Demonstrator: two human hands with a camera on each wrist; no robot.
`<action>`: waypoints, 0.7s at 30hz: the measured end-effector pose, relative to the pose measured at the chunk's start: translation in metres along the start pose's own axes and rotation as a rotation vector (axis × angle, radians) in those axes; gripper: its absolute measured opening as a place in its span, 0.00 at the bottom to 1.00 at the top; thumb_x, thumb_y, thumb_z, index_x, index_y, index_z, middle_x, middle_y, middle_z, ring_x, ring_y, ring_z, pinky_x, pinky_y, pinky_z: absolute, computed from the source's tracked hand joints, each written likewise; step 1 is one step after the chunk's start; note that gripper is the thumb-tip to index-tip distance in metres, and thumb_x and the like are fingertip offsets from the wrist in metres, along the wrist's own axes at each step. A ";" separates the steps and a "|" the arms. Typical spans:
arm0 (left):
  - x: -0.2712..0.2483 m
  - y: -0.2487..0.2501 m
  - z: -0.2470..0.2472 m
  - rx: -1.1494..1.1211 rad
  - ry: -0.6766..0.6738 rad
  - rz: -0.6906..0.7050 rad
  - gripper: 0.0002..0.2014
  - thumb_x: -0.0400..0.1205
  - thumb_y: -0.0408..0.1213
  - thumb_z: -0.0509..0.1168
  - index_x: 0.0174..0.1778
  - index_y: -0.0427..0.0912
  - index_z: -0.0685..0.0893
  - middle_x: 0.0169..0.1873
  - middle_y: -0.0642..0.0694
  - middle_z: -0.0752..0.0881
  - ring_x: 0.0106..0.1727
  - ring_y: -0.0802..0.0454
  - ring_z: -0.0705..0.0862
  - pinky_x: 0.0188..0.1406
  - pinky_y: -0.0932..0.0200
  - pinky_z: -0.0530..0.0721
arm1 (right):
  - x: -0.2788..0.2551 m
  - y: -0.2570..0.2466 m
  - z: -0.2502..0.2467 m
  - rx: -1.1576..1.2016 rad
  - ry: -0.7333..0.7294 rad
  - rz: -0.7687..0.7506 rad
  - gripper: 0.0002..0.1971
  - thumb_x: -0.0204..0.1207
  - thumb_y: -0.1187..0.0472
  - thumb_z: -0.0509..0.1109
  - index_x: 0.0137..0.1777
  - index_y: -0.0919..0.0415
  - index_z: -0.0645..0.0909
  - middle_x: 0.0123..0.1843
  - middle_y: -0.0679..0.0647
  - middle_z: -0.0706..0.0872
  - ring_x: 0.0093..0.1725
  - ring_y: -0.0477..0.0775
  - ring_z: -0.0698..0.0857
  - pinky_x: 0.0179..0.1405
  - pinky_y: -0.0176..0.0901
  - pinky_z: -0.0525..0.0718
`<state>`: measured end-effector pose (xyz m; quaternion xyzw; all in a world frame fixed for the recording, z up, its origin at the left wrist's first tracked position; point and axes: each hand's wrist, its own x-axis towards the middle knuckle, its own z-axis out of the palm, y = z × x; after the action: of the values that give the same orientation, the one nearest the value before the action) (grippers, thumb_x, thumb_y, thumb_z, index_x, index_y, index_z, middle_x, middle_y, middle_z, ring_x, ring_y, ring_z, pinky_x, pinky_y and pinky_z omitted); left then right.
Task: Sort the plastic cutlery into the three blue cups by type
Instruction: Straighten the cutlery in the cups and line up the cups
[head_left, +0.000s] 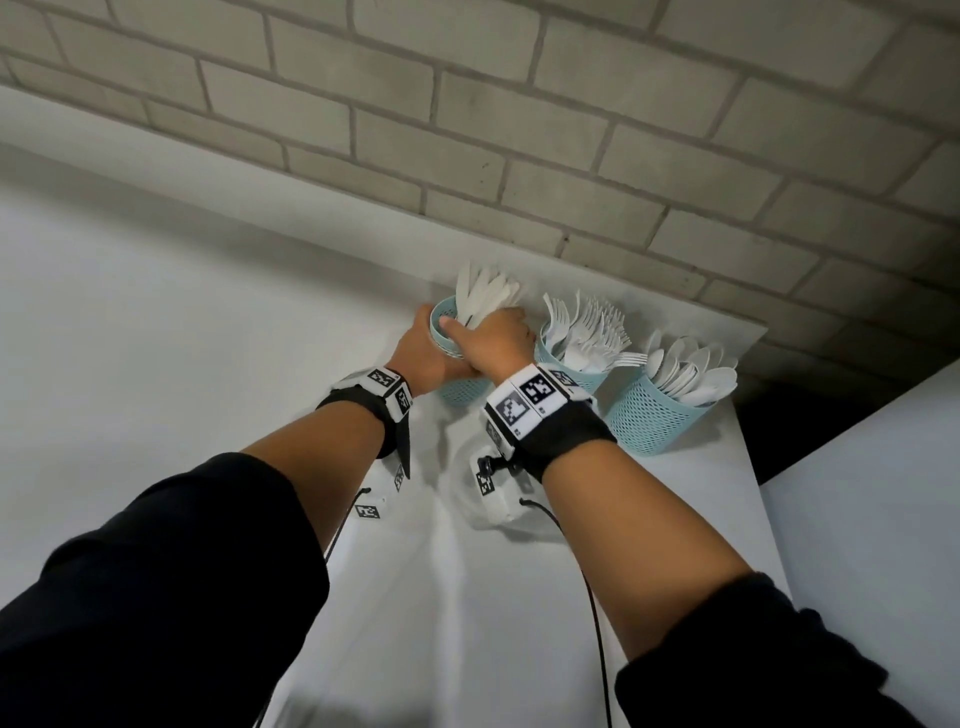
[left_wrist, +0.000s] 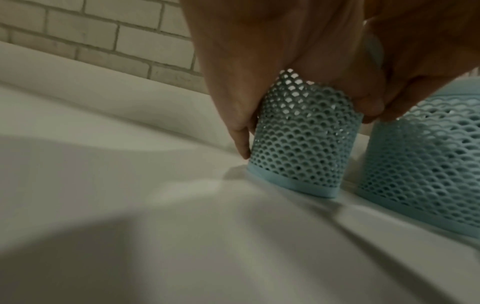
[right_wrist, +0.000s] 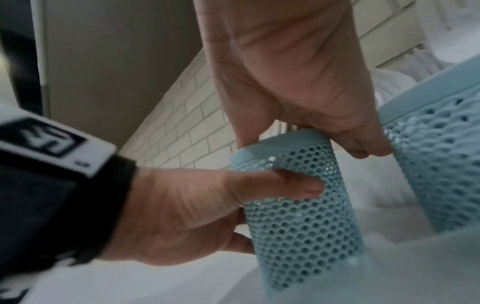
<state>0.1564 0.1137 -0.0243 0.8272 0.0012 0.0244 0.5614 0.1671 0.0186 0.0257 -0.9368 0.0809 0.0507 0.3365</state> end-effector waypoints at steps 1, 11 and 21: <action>0.001 -0.002 0.000 -0.004 0.005 0.010 0.51 0.56 0.44 0.82 0.72 0.38 0.64 0.55 0.51 0.75 0.56 0.51 0.78 0.57 0.58 0.76 | 0.004 -0.003 0.000 -0.039 0.019 -0.008 0.53 0.68 0.37 0.71 0.78 0.75 0.51 0.79 0.70 0.62 0.79 0.68 0.61 0.78 0.59 0.61; 0.009 -0.009 0.000 -0.052 0.011 -0.037 0.50 0.58 0.40 0.84 0.71 0.37 0.61 0.59 0.48 0.77 0.63 0.46 0.80 0.58 0.56 0.78 | 0.031 -0.019 -0.014 0.128 -0.149 -0.299 0.21 0.71 0.44 0.72 0.59 0.55 0.82 0.58 0.56 0.87 0.59 0.58 0.85 0.66 0.57 0.79; 0.013 -0.014 0.004 -0.079 0.015 -0.041 0.50 0.54 0.49 0.80 0.70 0.40 0.65 0.57 0.48 0.82 0.57 0.52 0.83 0.60 0.53 0.82 | 0.013 -0.020 0.003 0.163 0.061 -0.510 0.11 0.72 0.58 0.71 0.52 0.60 0.78 0.42 0.55 0.86 0.43 0.58 0.85 0.42 0.50 0.84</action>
<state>0.1694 0.1156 -0.0379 0.8039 0.0211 0.0191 0.5941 0.1832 0.0339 0.0338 -0.8979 -0.1438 -0.0704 0.4100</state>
